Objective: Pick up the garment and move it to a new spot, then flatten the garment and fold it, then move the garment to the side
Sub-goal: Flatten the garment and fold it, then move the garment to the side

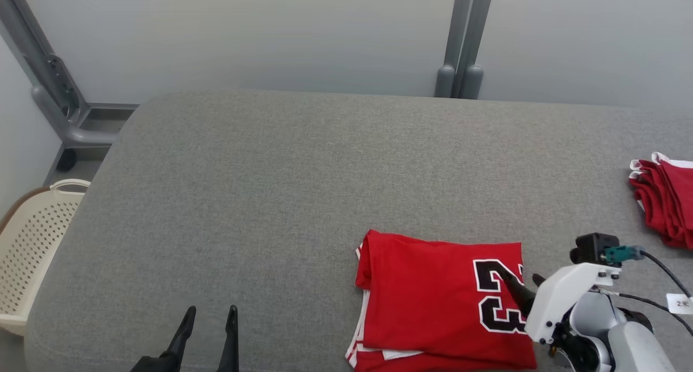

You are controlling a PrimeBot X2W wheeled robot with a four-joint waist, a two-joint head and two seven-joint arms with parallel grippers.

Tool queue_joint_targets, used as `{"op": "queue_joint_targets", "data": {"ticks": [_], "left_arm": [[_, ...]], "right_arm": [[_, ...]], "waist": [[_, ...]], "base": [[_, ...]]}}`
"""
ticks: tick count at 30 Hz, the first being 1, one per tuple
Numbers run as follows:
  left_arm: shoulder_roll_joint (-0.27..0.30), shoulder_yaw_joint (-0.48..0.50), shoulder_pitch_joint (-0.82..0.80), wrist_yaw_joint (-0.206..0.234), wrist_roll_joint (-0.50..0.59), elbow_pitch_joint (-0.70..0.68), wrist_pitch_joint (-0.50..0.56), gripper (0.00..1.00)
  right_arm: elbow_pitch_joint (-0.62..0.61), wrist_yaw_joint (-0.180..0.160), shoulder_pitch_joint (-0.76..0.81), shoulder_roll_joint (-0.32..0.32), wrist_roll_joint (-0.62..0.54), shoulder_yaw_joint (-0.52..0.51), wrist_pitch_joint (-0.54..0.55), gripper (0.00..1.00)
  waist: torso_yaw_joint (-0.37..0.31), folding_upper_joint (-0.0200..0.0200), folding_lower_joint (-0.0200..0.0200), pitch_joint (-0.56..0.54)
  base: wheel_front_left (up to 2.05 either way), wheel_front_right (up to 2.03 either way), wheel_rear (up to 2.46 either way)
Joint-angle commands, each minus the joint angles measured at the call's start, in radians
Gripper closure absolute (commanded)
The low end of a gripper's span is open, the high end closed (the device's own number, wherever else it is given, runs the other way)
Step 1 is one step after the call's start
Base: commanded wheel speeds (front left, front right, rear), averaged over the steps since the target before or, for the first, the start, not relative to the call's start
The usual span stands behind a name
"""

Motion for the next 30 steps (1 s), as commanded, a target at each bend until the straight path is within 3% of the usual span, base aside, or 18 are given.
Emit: {"op": "queue_joint_targets", "data": {"ticks": [1,6,16,29,30], "left_arm": [[0.001,0.001,0.002,-0.002,0.007,-0.002,-0.003,0.0],[0.003,-0.003,-0.016,-0.002,0.009,-0.007,-0.003,0.0],[0.012,-0.021,-0.059,-0.002,0.014,-0.005,-0.003,0.0],[0.01,-0.026,-0.093,-0.002,0.005,0.005,-0.003,0.0],[0.009,-0.027,-0.094,-0.002,0.005,0.006,-0.003,0.0]], "right_arm": [[-0.024,0.0,0.026,-0.001,-0.007,-0.037,0.012,0.0],[-0.028,0.0,0.029,-0.001,0.012,-0.087,0.015,0.0],[0.066,0.0,-0.026,-0.002,0.033,-0.088,-0.022,0.0],[0.209,0.0,-0.078,0.003,0.038,-0.008,-0.031,0.0],[0.218,0.0,-0.079,0.003,0.04,0.0,-0.027,0.22]], "waist": [[-0.018,-0.0001,0.0,0.007],[-0.039,-0.0001,0.0,0.03],[-0.036,-0.0001,0.0,0.102],[-0.023,-0.0001,0.0,0.149],[-0.022,-0.0001,0.0,0.149]], "base": [[0.0,0.0,0.0],[0.0,0.0,0.0],[0.0,0.0,0.0],[0.0,0.0,0.0],[0.0,0.0,0.0]]}}
